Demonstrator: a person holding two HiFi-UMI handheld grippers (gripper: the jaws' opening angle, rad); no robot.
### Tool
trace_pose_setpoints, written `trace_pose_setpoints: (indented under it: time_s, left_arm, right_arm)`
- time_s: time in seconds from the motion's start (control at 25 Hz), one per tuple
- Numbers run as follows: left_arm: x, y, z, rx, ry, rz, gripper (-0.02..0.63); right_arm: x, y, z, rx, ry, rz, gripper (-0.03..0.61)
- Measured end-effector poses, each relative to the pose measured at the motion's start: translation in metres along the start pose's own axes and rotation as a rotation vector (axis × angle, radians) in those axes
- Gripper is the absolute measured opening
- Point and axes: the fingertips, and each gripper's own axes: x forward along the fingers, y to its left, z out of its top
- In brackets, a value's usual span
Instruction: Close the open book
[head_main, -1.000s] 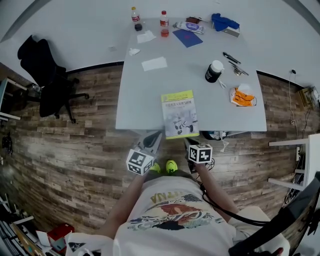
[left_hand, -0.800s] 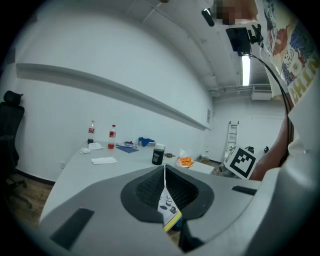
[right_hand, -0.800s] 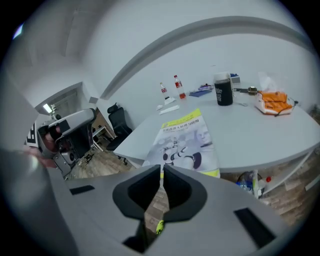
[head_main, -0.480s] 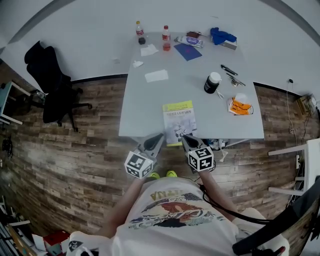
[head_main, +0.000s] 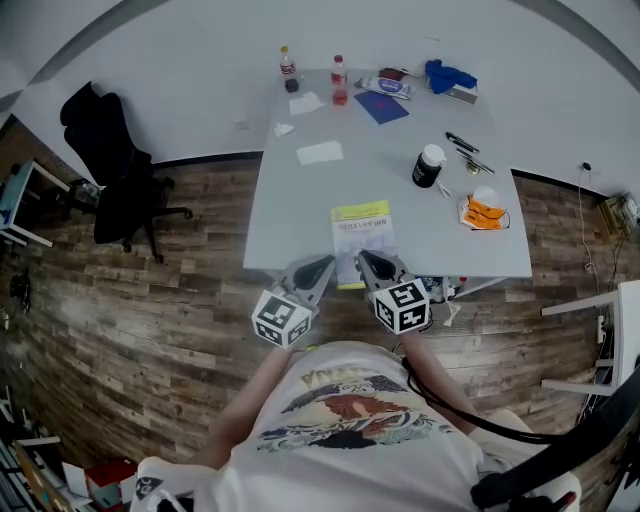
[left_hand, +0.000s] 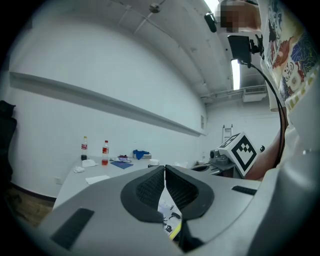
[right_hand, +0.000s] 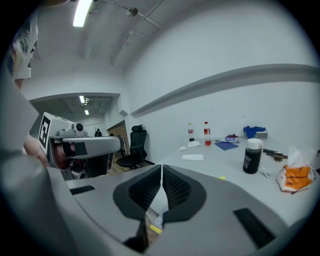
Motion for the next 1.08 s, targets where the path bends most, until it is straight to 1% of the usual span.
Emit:
trace_pose_setpoints:
  time_s: [0.2, 0.44, 0.64, 1.08]
  left_arm:
    - [0.004, -0.01, -0.002, 0.026, 0.008, -0.004, 0.014]
    - [0.006, -0.019, 0.001, 0.029, 0.005, -0.006, 0.014]
    - [0.008, -0.026, -0.006, 0.051, 0.024, -0.013, 0.014]
    - [0.012, -0.025, -0.002, 0.058, 0.016, -0.015, 0.014]
  right_arm:
    - [-0.006, 0.001, 0.0, -0.023, -0.009, -0.005, 0.021]
    - [-0.011, 0.003, 0.0, -0.027, -0.013, 0.005, 0.022]
    - [-0.014, 0.003, -0.005, -0.025, -0.005, 0.011, 0.021]
    - [-0.008, 0.003, -0.005, -0.028, 0.003, 0.028, 0.022]
